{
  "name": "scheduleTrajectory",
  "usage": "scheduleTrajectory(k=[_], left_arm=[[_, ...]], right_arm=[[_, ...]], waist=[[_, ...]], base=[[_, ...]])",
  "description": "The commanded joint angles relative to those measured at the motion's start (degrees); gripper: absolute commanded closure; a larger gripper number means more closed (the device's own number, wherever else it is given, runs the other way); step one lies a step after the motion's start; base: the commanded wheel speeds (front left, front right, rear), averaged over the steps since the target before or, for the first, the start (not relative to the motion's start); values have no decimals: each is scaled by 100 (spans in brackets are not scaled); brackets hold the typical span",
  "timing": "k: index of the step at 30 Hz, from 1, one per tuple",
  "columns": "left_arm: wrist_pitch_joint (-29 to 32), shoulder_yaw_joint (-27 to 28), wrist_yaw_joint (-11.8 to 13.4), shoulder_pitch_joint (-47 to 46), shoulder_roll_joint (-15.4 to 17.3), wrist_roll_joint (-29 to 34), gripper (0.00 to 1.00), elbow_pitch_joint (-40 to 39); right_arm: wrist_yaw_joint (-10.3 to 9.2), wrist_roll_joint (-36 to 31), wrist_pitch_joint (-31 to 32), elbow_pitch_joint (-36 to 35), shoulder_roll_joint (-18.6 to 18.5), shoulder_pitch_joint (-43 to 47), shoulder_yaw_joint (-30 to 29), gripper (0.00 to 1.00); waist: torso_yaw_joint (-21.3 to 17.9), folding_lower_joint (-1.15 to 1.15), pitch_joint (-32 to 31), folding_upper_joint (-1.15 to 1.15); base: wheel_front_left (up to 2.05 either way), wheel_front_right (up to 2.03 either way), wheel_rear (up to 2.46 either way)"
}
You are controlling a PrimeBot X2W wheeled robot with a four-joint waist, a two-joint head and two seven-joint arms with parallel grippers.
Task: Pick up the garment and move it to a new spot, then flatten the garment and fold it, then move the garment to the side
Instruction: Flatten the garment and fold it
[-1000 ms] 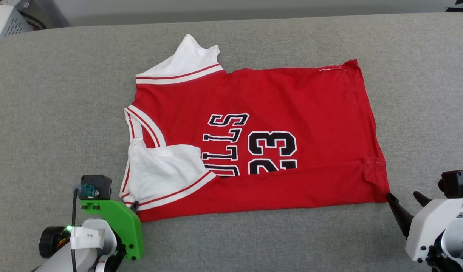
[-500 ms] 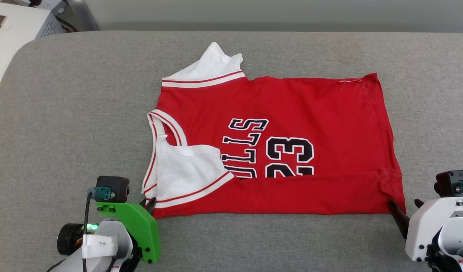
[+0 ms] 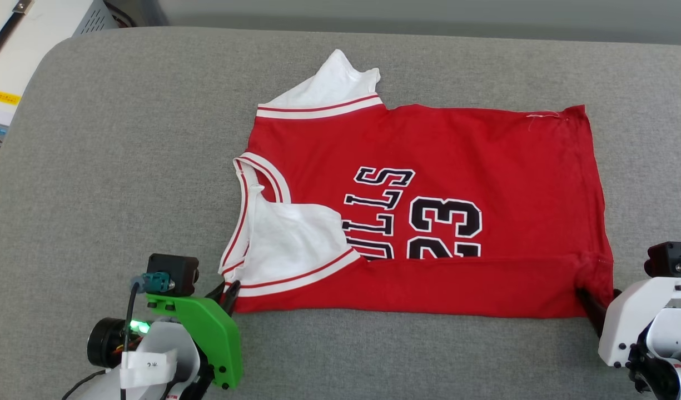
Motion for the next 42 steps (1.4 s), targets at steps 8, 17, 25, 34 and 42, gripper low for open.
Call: scheduleTrajectory(k=[8,17,25,34,42], left_arm=[[31,-52,-28,55,23,4,100,103],[-23,-137,-97,292,-35,-110,100,351],[99,-330,-205,604,-85,-275,100,591],[181,-471,-291,665,-210,-343,100,861],[171,-543,-375,576,-321,-319,72,1125]], right_arm=[[-3,103,-93,411,16,-69,-2,100],[-3,259,59,-78,-22,448,-271,100],[-3,157,568,-848,63,1138,-522,100],[-3,141,608,-819,76,1302,-565,100],[-3,144,442,-447,56,1222,-492,100]], waist=[[-37,0,-127,0],[-160,0,-603,0],[-252,0,-913,0],[-264,0,-921,0],[-260,0,-862,0]], base=[[0,0,0],[0,0,0],[0,0,0],[0,0,0],[0,0,0]])
